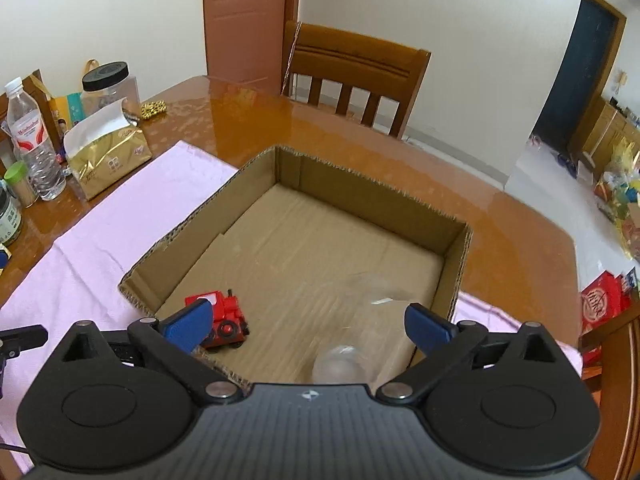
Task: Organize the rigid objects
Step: 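Move both tools back over the remaining items on the towel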
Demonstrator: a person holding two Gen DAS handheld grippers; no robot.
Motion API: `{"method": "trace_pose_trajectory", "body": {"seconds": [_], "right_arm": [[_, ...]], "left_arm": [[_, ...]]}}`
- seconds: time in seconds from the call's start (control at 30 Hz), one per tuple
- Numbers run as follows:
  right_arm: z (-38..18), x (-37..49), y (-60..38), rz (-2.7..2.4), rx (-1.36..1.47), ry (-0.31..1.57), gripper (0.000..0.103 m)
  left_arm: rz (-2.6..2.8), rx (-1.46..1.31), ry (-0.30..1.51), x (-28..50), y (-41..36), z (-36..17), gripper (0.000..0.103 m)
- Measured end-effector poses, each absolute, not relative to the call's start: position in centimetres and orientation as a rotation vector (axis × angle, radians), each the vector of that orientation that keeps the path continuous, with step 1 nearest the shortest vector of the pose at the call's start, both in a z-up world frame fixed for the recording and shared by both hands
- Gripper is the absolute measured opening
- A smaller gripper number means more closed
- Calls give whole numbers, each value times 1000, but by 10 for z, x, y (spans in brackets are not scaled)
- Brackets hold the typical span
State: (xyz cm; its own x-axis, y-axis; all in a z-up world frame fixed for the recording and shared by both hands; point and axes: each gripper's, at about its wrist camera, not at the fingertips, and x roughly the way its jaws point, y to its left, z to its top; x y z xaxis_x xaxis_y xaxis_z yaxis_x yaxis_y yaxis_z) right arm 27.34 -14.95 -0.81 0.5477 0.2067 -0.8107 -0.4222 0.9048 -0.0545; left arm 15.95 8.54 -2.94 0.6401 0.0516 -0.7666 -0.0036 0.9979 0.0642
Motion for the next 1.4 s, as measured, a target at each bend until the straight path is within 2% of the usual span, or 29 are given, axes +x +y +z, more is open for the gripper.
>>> {"method": "trace_pose_trajectory", "body": {"seconds": [0.37, 0.7, 1.13, 1.4], "right_arm": [[0, 238, -154, 356, -205, 884, 103], [-6, 161, -160, 178, -150, 877, 103], [-94, 74, -198, -10, -55, 1108, 103], [-126, 75, -203, 62, -92, 1108, 103]], "left_arm": [[26, 54, 881, 151, 78, -28, 101], [-105, 103, 879, 143, 76, -44, 101], [-232, 163, 970, 119, 56, -84, 101], [-228, 142, 1059, 105, 38, -114, 101]]}}
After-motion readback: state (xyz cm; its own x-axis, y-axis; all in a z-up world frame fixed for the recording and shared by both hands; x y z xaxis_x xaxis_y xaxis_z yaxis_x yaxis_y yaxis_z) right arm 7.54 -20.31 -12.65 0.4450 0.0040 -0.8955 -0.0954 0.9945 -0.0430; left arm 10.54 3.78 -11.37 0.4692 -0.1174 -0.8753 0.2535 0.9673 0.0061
